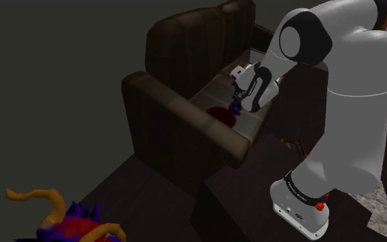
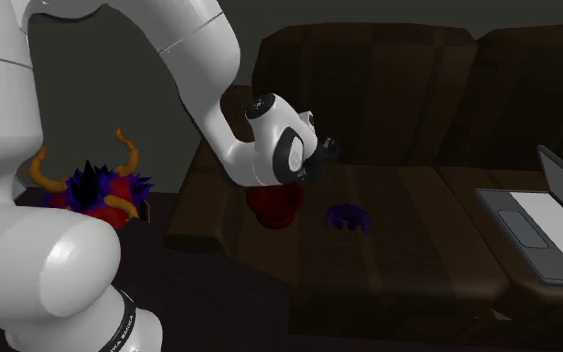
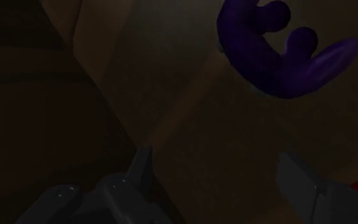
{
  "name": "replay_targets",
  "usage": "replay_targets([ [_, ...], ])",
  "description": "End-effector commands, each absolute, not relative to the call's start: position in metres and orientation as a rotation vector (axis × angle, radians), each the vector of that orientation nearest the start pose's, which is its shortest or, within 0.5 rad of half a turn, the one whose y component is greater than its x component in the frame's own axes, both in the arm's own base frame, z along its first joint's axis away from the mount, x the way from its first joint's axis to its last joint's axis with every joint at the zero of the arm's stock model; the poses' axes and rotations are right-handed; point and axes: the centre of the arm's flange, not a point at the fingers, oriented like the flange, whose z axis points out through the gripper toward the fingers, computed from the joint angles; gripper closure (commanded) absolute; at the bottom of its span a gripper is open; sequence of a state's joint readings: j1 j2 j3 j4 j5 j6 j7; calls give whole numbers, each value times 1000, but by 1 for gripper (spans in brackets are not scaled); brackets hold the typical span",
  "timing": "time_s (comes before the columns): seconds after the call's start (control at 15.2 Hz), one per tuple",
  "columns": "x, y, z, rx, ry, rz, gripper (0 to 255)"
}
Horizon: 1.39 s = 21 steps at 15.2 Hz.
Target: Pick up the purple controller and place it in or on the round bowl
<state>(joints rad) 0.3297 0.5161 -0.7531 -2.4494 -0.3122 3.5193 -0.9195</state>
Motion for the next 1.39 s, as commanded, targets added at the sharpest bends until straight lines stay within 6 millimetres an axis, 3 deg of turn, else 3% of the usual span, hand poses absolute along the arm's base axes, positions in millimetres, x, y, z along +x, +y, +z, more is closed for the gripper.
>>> replay_targets([
  [0.0, 470, -195, 194, 2114, 1331, 439, 0],
  [0.33, 435, -239, 133, 1887, 1635, 550, 0],
  [0.59, 418, -281, 84, 1678, 1859, 631, 0],
  [1.12, 445, -284, 53, 1669, 1869, 635, 0],
  [1.32, 445, -284, 53, 1669, 1869, 635, 0],
])
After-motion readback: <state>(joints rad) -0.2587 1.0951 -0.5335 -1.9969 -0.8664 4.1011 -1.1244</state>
